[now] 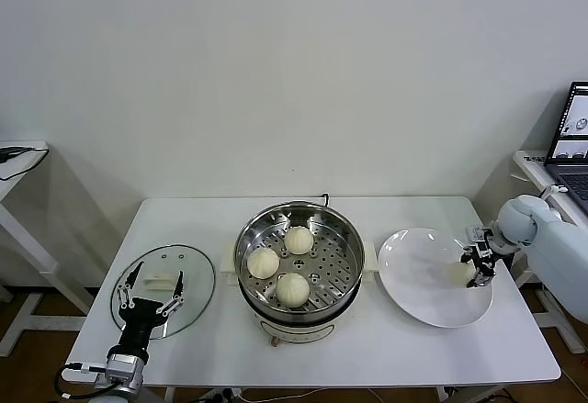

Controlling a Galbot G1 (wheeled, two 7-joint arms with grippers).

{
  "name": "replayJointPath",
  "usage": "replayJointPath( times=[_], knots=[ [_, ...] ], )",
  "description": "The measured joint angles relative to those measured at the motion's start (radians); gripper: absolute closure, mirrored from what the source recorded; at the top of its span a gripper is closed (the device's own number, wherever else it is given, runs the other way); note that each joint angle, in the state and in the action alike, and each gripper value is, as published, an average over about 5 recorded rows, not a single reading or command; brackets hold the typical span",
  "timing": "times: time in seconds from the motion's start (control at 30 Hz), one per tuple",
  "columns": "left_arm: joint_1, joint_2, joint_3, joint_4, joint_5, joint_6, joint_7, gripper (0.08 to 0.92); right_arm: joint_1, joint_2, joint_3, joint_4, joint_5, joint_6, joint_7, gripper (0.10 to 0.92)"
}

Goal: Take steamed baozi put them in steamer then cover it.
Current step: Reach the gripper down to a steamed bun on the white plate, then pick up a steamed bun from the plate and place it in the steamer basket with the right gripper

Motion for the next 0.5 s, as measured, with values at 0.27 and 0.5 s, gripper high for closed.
replayJointPath(
  times=[0.27,0.5],
  knots=[
    [0.004,-0.001,0.004,-0.008,0.003,0.000,0.000,0.177,0.017,-0.022,-0.013,0.027,0.031,-0.008,-0.015,0.381],
    [0.005,-0.002,0.012,-0.016,0.004,0.001,-0.001,0.177,0.075,-0.086,-0.069,0.111,0.133,-0.046,-0.043,0.381]
  ],
)
